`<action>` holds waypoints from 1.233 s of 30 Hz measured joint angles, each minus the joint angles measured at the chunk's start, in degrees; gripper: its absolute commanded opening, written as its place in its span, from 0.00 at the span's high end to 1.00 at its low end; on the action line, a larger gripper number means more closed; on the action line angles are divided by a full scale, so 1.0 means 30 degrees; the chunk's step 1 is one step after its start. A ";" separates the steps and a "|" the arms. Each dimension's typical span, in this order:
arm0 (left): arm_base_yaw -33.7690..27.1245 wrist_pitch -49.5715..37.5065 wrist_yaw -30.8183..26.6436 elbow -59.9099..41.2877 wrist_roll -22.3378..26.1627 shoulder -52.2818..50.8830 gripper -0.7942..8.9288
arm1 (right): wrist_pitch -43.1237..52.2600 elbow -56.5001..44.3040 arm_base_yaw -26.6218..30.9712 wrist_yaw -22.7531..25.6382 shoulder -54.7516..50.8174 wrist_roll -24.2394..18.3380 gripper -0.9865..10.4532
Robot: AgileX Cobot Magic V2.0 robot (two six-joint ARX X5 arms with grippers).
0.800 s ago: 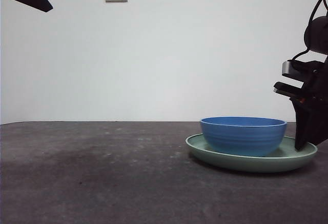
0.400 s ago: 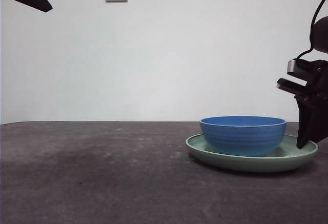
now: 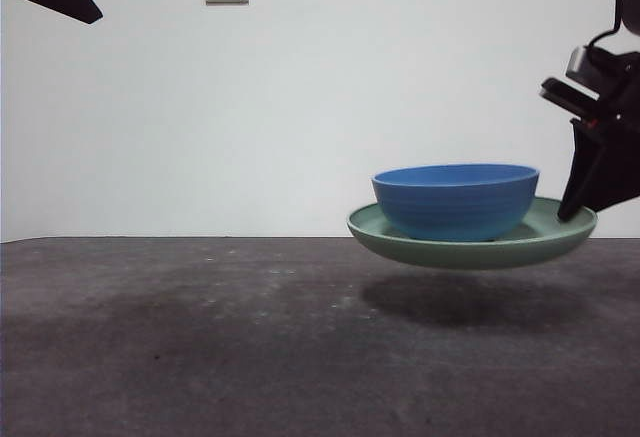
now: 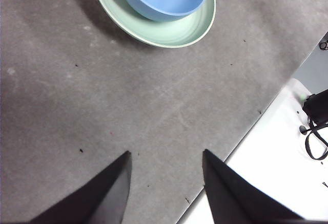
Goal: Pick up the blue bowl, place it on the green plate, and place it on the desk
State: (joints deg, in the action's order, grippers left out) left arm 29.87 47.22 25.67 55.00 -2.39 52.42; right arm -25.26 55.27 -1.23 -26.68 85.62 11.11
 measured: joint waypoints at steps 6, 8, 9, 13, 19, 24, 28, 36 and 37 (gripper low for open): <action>0.0000 -0.0124 0.0000 0.0000 -0.0007 0.0000 0.69 | 0.0532 0.0000 -0.1231 -0.0277 -0.0073 0.0998 0.91; 0.0000 -0.0138 0.0000 0.0000 0.0000 0.0000 0.69 | 0.0991 0.0000 -0.1902 -0.0284 -0.0073 0.1384 0.91; 0.0000 -0.0182 0.0000 0.0000 0.0000 0.0000 0.69 | 0.1377 0.0000 -0.2375 -0.0262 -0.0073 0.1661 0.91; 0.0000 -0.0372 0.0000 0.0000 0.0000 0.0000 0.69 | 0.2586 0.0000 -0.3920 0.0058 -0.0073 0.2696 0.91; 0.0000 -0.0393 0.0000 0.0000 -0.0007 0.0000 0.69 | 0.4022 0.0000 -0.5654 0.0867 0.0204 0.3985 0.91; 0.0000 -0.0393 0.0000 0.0000 -0.0007 0.0000 0.69 | 0.5122 0.0000 -0.6368 0.1115 0.1668 0.4823 0.91; 0.0000 -0.0393 0.0000 0.0000 -0.0015 0.0000 0.69 | 0.6120 0.0000 -0.6623 0.1494 0.2892 0.5355 0.91; 0.0000 -0.0393 0.0000 0.0000 -0.0015 0.0000 0.69 | 0.6645 0.0000 -0.6681 0.1530 0.4809 0.5887 0.91; 0.0000 -0.0393 0.0000 0.0000 -0.0015 0.0000 0.69 | 0.6652 0.0000 -0.6681 0.1574 0.4889 0.5894 0.91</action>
State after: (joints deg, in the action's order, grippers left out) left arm 29.87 46.04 25.67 55.00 -2.44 52.42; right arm -5.30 55.27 -21.28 -21.96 100.29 28.80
